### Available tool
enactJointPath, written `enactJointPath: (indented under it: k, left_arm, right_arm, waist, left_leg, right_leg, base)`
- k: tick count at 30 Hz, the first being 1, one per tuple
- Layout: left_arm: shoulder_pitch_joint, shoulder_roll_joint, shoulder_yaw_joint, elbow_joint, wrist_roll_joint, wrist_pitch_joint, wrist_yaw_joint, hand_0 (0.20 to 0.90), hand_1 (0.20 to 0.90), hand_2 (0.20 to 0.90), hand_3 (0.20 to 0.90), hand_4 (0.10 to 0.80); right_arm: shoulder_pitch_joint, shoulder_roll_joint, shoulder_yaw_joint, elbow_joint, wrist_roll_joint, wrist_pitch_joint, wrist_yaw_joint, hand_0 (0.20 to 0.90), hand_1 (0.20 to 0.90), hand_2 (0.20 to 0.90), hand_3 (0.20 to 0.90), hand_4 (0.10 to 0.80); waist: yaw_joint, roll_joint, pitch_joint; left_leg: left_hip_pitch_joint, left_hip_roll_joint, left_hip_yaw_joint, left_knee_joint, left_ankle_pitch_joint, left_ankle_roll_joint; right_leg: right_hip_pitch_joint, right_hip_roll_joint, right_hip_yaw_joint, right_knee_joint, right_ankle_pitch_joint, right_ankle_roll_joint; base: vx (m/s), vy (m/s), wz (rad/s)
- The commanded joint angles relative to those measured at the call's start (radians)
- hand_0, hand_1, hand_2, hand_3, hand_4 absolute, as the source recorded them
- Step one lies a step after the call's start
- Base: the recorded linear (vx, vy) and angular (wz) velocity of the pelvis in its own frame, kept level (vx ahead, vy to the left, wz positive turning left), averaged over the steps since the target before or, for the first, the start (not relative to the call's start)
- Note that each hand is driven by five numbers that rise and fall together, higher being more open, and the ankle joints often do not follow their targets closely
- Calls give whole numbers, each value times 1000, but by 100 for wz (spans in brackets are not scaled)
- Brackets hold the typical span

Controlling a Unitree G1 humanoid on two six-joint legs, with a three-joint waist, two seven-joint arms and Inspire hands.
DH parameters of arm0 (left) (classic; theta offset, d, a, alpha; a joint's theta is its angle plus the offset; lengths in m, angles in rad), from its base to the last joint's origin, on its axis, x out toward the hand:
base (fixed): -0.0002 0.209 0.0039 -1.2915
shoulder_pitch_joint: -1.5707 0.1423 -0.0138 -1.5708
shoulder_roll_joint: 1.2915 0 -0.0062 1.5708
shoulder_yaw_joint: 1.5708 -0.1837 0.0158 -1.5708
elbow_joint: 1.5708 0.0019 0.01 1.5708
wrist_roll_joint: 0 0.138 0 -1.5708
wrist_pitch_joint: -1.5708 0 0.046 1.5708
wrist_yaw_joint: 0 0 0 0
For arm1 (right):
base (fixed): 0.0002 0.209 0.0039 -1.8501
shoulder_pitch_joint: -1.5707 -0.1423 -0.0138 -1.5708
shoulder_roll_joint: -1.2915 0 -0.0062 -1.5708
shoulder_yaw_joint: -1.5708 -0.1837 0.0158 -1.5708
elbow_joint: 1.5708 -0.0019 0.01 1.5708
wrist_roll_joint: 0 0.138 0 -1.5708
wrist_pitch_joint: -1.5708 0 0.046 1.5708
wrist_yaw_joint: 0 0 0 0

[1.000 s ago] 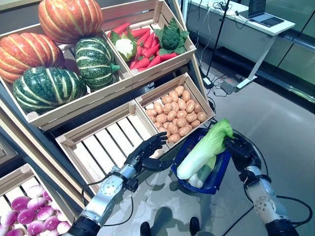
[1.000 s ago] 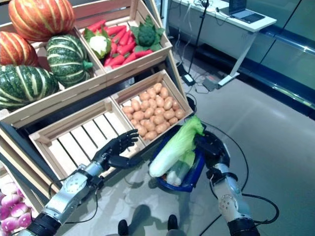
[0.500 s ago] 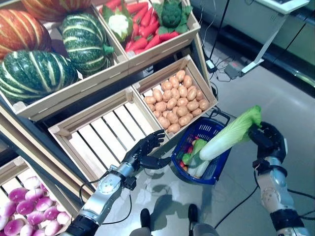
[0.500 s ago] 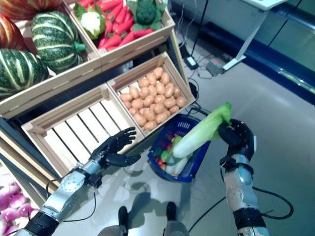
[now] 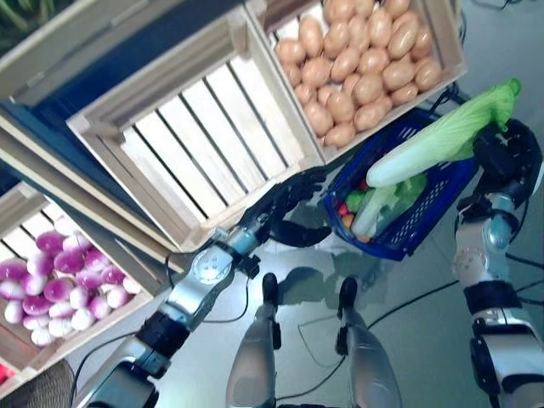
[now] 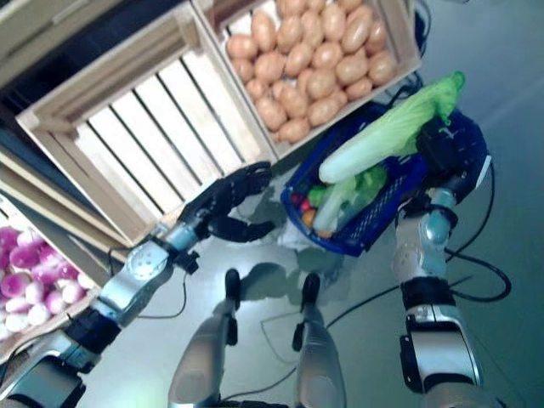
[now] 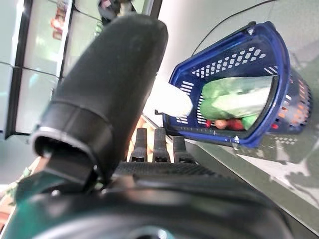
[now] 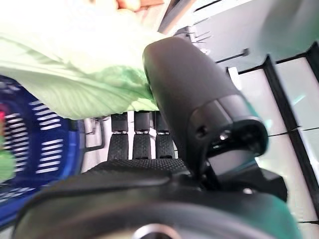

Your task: Put vegetables into the basket

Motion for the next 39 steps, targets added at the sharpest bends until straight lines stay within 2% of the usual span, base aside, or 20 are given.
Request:
enactJointPath:
  k: [1,3,7,13,17,25,32,33,34,39]
  left_arm:
    - [-34,14,38,-125,-41,-147,18,900,900,900,900,800]
    - [-46,5,30,-126,-38,-145,20,900,900,900,900,800]
    - [-85,13,15,-115,-57,-145,15,900,900,900,900,800]
    - [-125,45,-2,-110,-78,-159,27,900,900,900,900,800]
    - [-120,55,10,-118,-103,-183,55,900,900,900,900,800]
    - [-126,65,4,-138,-108,-193,56,900,900,900,900,800]
    - [-122,58,-5,-168,-101,-188,74,900,900,900,900,800]
    - [-121,57,-7,-169,-106,-187,74,900,900,900,900,800]
    - [-118,57,-7,-171,-107,-186,78,900,900,900,900,800]
    - [-108,65,-6,-184,-125,-198,51,900,900,900,900,800]
  right_arm:
    - [-108,-128,2,-100,36,-189,-25,300,300,300,300,400]
    - [-126,-124,1,-86,25,-185,-40,300,300,300,300,400]
    - [-174,-128,11,-26,-25,-169,-94,300,300,300,300,400]
    - [-221,-165,48,60,-90,-135,-170,300,300,300,300,400]
    - [-237,-180,51,89,-137,-76,-221,300,300,300,300,400]
    - [-257,-163,35,179,-118,-45,-348,300,300,300,300,400]
    - [-250,-152,46,212,-108,-28,-347,300,300,300,300,400]
    - [-251,-149,48,217,-102,-21,-334,620,620,620,620,613]
    - [-250,-150,49,220,-114,-2,-321,900,900,900,900,800]
    - [-231,-168,68,224,-101,28,-271,900,900,900,900,800]
  waist:
    - [-7,-8,-1]
    - [-5,-6,-1]
    - [6,1,-1]
    - [8,17,-1]
    - [10,33,-1]
    - [10,54,-1]
    - [10,66,-1]
    - [11,68,-1]
    - [12,67,-1]
    - [14,62,-1]
  left_leg:
    - [-104,-34,-32,187,-88,-3]
    - [-168,-41,-47,251,-108,-3]
    - [-256,-49,-41,322,-135,9]
    - [-351,-58,-34,408,-175,22]
    - [-425,-68,-30,469,-190,28]
    - [-506,-73,-24,542,-224,36]
    - [-520,-82,-18,545,-224,40]
    - [-521,-81,-18,545,-224,40]
    - [-522,-82,-18,545,-224,40]
    - [-515,-82,-18,531,-216,36]
  right_leg:
    - [-71,-12,28,261,-108,-35]
    - [-132,-23,41,325,-126,-36]
    - [-235,-49,50,424,-152,-30]
    - [-344,-58,63,538,-187,-33]
    - [-426,-60,74,607,-197,-34]
    - [-510,-62,84,683,-223,-39]
    - [-526,-57,83,685,-220,-44]
    - [-529,-56,83,688,-220,-45]
    - [-530,-57,82,688,-219,-46]
    - [-518,-55,74,675,-216,-50]
  base:
    - [-89,-3,16]
    - [-76,5,19]
    - [-74,13,16]
    - [-42,12,2]
    - [-19,27,-3]
    - [1,-10,2]
    - [18,-1,2]
    - [39,-6,1]
    - [37,-7,1]
    - [36,-22,1]
